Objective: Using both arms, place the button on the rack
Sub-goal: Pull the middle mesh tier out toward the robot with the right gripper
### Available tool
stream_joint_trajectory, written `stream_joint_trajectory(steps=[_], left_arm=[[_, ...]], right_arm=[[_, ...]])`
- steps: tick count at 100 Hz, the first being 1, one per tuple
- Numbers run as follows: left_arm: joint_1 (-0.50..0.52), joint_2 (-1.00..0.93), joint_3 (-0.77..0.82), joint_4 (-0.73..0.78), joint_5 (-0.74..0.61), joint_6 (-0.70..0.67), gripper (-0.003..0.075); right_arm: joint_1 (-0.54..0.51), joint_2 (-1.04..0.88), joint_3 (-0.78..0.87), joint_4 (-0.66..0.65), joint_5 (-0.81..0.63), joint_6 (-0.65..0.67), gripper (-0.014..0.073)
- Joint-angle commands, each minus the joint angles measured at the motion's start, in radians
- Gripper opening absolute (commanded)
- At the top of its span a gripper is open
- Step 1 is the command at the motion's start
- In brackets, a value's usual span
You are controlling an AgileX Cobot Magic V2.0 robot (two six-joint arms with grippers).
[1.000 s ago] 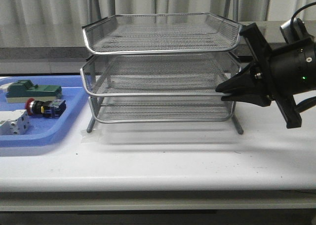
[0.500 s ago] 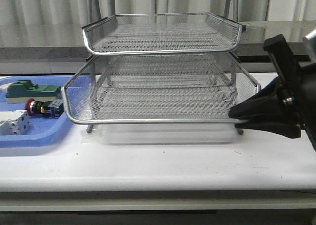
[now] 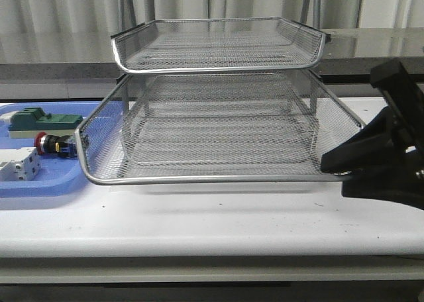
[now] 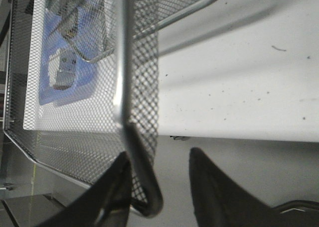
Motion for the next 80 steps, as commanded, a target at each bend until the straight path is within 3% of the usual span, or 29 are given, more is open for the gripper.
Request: stream_joint_trajectory(steps=[1,22,36,62,80], left_arm=[[0.002,-0.032,0.032,-0.007,-0.087,-0.008,-0.0020],[0.002,-0.032,0.032,-0.007,-0.087,-0.008,-0.0020],[0.002,-0.032,0.032,-0.007,-0.087,-0.008,-0.0020],[0.002,-0.032,0.032,-0.007,-0.087,-0.008,-0.0020],[0.002,-0.032,0.032,-0.007,-0.087,-0.008,-0.0020]], right_arm=[[0.002,-0.051,-0.010,0.037,0.043,-0.024,0.0408],[0.002,-0.147,-0.010,-0.040,0.034,-0.019,0.0409],[0.002,-0.215,-0.010,-0.146,0.007,0.064,0.0409],[0.002,-0.357,-0.014,-0.527,-0.085,0.354,0.0409],[0.002,-0.468,-0.058,-0.840,-0.094,0.629,0.0402]])
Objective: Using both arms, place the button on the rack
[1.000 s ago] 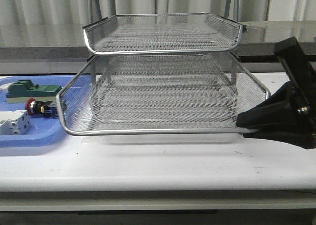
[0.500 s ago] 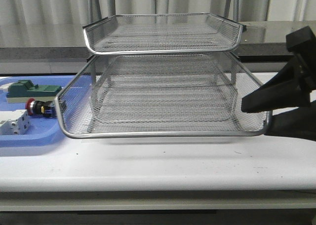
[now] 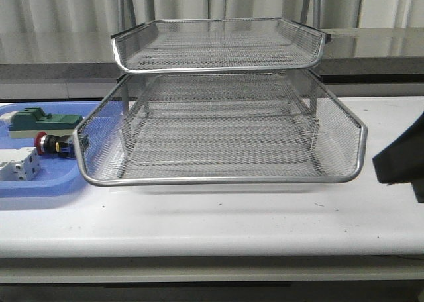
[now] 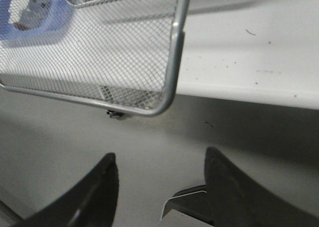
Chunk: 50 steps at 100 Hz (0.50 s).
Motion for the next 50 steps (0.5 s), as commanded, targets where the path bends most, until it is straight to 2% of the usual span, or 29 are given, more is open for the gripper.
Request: stream_joint_trajectory(steps=[1,27,50], left_arm=[[0.002,-0.032,0.032,-0.007,-0.087,-0.008,-0.0020],[0.002,-0.032,0.032,-0.007,-0.087,-0.008,-0.0020],[0.002,-0.032,0.032,-0.007,-0.087,-0.008,-0.0020]], right_arm=[[0.002,-0.064,-0.057,-0.152,0.013,0.150,0.0402],[0.002,-0.191,-0.206,-0.667,0.123,0.555,0.0402],[0.002,-0.296,-0.305,-0.944,0.234,0.758,0.0402]])
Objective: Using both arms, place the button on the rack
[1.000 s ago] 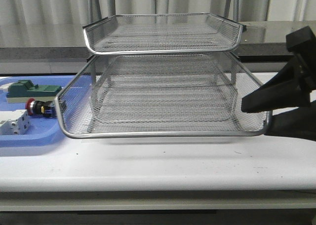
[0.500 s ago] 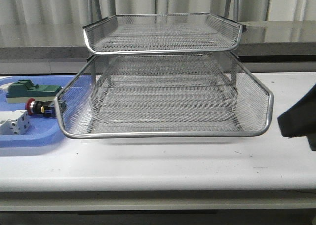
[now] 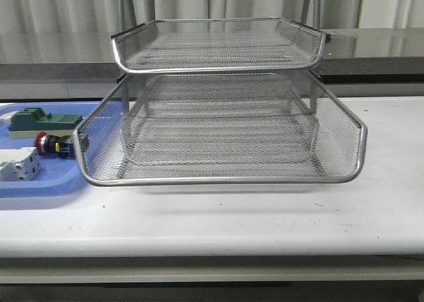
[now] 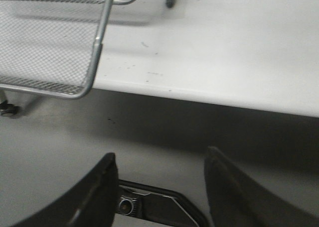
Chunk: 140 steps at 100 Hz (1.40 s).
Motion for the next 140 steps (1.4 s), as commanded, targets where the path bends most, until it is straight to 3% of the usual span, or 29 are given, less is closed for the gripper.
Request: stream_joint_trajectory(steps=[1,27,50,62,94,140], left_arm=[[0.002,-0.032,0.032,-0.007,-0.087,-0.008,-0.0020],[0.002,-0.032,0.032,-0.007,-0.087,-0.008,-0.0020],[0.002,-0.032,0.032,-0.007,-0.087,-0.008,-0.0020],[0.002,-0.032,0.032,-0.007,-0.087,-0.008,-0.0020],[0.002,-0.032,0.032,-0.007,-0.087,-0.008,-0.0020],[0.002,-0.032,0.032,-0.007,-0.087,-0.008,-0.0020]], right_arm=[[0.002,-0.047,-0.063,-0.099,0.013,0.083,0.0402],[0.002,-0.163,-0.106,-0.282,0.097,0.211,0.0402],[0.002,-0.221,-0.107,-0.282,0.102,0.213,0.0386],[0.002,-0.228,-0.107,-0.282,0.102,0.213,0.0286],[0.002,-0.229,-0.107,-0.282,0.102,0.213,-0.0075],[0.002,-0.229,-0.107,-0.282,0.102,0.213,-0.0068]])
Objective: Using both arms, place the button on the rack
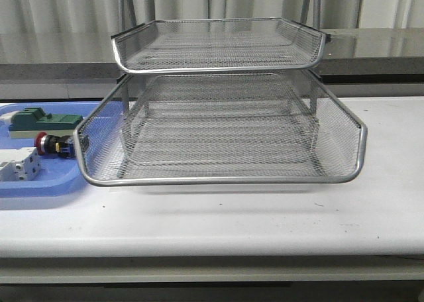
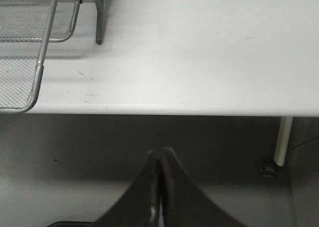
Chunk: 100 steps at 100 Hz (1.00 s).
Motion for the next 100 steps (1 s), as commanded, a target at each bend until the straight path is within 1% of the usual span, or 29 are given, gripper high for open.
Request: stream_joint_trajectory(steps=[1,61,73,85,94,100], left_arm=[[0.002,-0.032,0.032,-0.007,-0.087,-0.008,-0.0020],[0.002,-0.032,0.032,0.006,-0.099,-0.006,-0.0020],[0.002,-0.032,0.032,0.006,-0.132,-0.006,-0.0020],[0.002,-0.032,0.026,-0.002,-0.198,-0.006,-0.0020],[0.002,-0.028,-0.010,-0.040,-0.176,-0.006,-0.0020],[0.002,-0.014,-0.046,-0.055,-0.124,-0.006,-0.0020]], right_arm=[[0.002,0.002,-0.036,-0.007,-0.048,-0.003,-0.0068],[0.002,0.002,-0.036,-0.007,-0.048,-0.003,-0.0068],[0.002,0.002,-0.036,-0.007,-0.048,-0.003,-0.0068],[0.002,0.002,-0.036,-0.007,-0.048,-0.003,-0.0068],[0.002,0.002,-0.036,-0.007,-0.048,-0.003,-0.0068],[0.002,0.002,-0.036,-0.007,-0.048,-0.003,-0.0068]])
